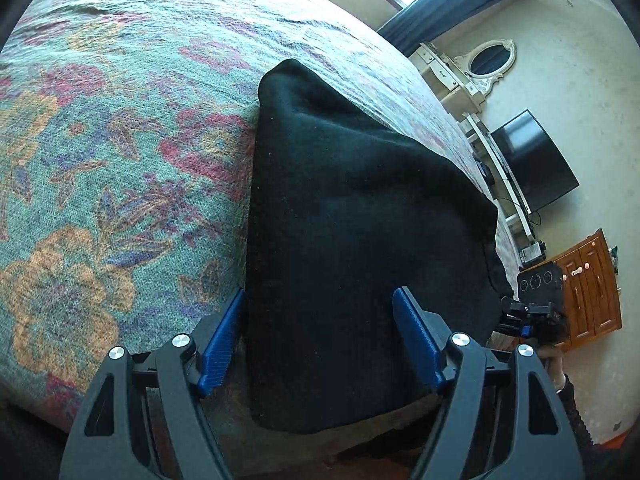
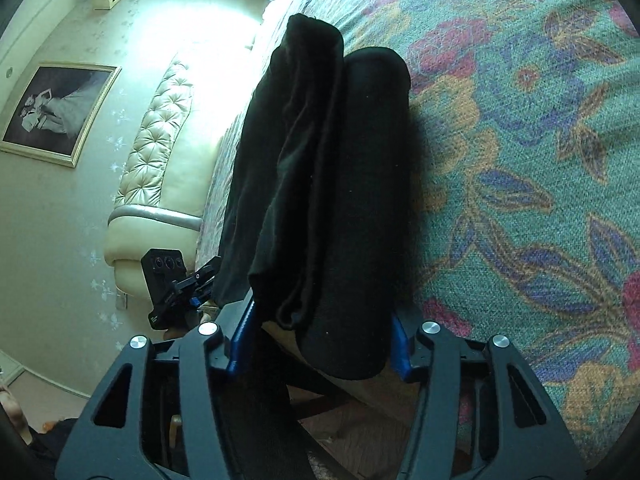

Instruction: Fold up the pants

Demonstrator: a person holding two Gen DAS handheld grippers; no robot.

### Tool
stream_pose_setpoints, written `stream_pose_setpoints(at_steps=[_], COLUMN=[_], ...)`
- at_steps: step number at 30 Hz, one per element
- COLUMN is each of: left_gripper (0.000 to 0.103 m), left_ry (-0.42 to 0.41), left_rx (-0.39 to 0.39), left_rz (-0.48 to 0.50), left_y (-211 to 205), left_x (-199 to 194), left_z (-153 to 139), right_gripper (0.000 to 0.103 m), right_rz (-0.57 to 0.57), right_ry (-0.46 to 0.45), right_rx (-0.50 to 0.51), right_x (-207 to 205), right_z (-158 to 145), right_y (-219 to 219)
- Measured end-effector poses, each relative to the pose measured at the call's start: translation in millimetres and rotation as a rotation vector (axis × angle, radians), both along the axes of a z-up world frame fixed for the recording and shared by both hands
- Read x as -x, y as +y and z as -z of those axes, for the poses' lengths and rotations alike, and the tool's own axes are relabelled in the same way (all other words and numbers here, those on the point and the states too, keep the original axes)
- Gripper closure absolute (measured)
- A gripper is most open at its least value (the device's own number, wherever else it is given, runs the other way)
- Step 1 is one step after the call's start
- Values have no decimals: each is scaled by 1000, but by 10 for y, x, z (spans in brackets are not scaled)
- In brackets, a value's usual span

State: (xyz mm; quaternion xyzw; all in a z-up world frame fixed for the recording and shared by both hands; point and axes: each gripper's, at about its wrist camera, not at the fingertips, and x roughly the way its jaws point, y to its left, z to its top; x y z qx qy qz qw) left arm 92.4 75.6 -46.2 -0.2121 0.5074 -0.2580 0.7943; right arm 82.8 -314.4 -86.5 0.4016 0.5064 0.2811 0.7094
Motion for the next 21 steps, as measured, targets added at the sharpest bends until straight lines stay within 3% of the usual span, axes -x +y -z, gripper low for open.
stream_pose_setpoints(at_steps=[8,13,18,21], left_gripper=[30,42,60,58], left_ry=[-19,-60,-78,-88], left_rx=[5,-59,-69,-66], left_rz=[5,35,32,47], left_y=[-73,-110,-96,-55], left_x=[-5,35,71,87], left_z=[-53,-81,-100,-44], right_gripper=[67,70,72,67], right_rz=[15,19,17,1], right_ry=[-5,-8,-12,-19], right_rx=[-34,-40,-39,-11], right_x=[7,4,45,48], right_z=[39,18,11,42], right_y=[-48,-65,-85,-92])
